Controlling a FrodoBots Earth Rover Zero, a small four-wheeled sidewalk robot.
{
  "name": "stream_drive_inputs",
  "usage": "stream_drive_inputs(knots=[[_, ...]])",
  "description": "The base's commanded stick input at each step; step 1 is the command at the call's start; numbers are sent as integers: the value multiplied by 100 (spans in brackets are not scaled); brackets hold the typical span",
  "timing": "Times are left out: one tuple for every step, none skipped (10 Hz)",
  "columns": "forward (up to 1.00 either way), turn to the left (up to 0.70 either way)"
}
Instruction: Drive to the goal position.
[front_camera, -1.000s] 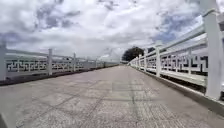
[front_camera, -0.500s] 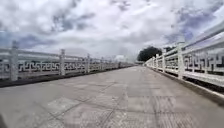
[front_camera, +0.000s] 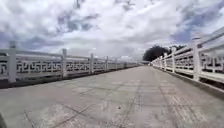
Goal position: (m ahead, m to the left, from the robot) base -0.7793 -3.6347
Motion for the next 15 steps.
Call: stream_drive_inputs(knots=[[70,-14],[70,-14],[70,-14],[70,-14],[70,-14],[70,-14],[70,-14],[70,-14],[70,-14],[70,-14],[70,-14],[70,-14],[68,-13],[45,0],[45,0]])
